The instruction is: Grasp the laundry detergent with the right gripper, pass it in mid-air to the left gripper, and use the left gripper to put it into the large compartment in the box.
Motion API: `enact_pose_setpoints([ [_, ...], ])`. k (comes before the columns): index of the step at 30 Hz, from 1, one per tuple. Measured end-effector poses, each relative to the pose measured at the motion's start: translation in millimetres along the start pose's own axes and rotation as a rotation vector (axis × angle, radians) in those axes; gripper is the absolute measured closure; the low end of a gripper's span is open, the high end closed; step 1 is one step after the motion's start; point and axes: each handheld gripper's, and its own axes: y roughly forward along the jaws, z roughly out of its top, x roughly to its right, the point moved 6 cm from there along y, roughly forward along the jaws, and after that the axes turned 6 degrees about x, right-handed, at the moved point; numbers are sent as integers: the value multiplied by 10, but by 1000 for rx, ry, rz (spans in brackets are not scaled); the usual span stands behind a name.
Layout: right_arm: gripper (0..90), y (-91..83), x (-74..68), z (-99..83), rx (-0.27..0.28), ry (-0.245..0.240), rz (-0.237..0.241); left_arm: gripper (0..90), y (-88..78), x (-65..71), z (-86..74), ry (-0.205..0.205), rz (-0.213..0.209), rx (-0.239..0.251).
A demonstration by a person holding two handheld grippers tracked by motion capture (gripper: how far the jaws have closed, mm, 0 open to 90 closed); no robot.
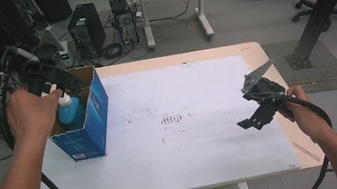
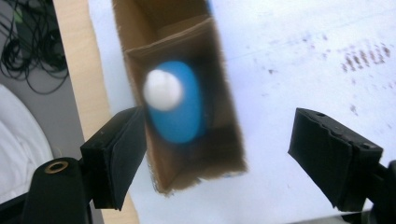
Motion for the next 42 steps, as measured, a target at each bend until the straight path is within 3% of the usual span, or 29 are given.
enact_pose_setpoints([
  [14,29,-139,-45,1,15,-1,-14,147,-401,622,33,156,-69,68],
  [19,28,-141,-35,-8,13,8,-17,73,-465,867,76,218,-95,83],
  [29,28,-115,-9,-31,3,21,-15,43,-329,1282,101,324,-170,47],
  [35,28,-90,6,-14,-5,21,-15,43,-246,1477,130,382,-202,62],
  [42,28,-83,15,14,-9,30,-12,43,-139,1621,215,414,-236,59],
])
